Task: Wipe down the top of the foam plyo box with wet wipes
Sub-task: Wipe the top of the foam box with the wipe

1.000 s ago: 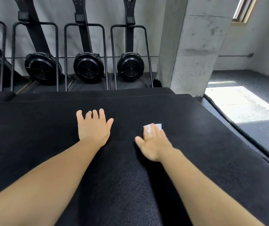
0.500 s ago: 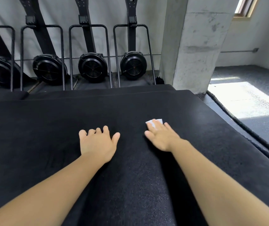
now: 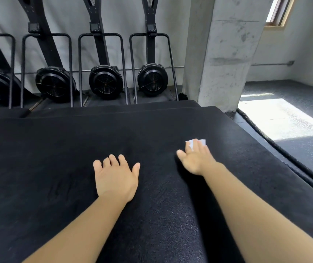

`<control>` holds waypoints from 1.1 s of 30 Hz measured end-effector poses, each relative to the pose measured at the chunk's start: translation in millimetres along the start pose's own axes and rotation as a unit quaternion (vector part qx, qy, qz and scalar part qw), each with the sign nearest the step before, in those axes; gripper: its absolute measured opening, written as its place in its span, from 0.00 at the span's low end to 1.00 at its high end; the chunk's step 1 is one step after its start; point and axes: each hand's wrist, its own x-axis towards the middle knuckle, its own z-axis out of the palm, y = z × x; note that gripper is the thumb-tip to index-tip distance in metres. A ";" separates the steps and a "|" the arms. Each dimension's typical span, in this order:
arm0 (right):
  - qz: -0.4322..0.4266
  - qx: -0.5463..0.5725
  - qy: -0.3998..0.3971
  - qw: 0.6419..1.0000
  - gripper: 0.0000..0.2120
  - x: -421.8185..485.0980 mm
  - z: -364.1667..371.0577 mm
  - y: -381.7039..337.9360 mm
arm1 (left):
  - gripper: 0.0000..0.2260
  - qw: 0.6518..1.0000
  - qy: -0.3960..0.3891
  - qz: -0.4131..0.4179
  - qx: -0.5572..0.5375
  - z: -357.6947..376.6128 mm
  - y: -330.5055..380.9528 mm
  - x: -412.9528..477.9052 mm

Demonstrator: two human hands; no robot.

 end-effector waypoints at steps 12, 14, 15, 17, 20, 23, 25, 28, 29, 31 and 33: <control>-0.204 0.049 -0.089 0.974 0.29 -50.8 18.6 -83.5 | 0.24 1.000 0.003 0.003 0.000 2.9 -2.0 1.4; -0.201 0.012 -0.050 0.978 0.28 -42.9 16.7 -59.7 | 0.26 1.000 0.011 -0.001 -0.010 1.2 -1.2 1.1; -0.188 -0.004 -0.033 0.982 0.28 -37.8 15.6 -44.2 | 0.27 1.000 0.017 0.001 -0.011 1.3 -1.2 0.9; -0.144 -0.022 -0.015 0.989 0.28 -27.6 11.0 -9.6 | 0.26 1.000 0.027 0.004 -0.012 1.3 -1.8 0.9; -0.082 -0.047 -0.012 0.995 0.28 -16.6 0.5 37.1 | 0.26 1.000 0.023 0.003 -0.011 0.0 -1.5 0.4; -0.046 -0.051 -0.004 0.998 0.27 -14.3 -9.2 61.1 | 0.27 1.000 0.023 0.003 -0.011 1.3 -0.8 1.1; -0.017 -0.031 -0.010 0.999 0.28 -14.8 -11.9 61.5 | 0.27 1.000 0.022 0.003 -0.009 1.7 -0.7 1.7; 0.029 -0.015 -0.019 0.999 0.31 -19.5 -6.6 41.5 | 0.28 1.000 0.015 0.004 -0.007 1.5 -0.2 1.7; 0.039 -0.022 -0.017 0.999 0.32 -22.4 -2.7 31.7 | 0.28 1.000 0.014 0.004 -0.006 1.4 -0.1 1.8; 0.053 -0.036 -0.010 0.998 0.34 -31.3 5.8 10.6 | 0.28 1.000 0.012 0.005 -0.004 0.9 -0.2 2.2; 0.047 -0.039 -0.005 0.998 0.34 -43.9 13.7 -11.7 | 0.28 1.000 0.013 0.008 -0.001 0.3 -0.4 1.9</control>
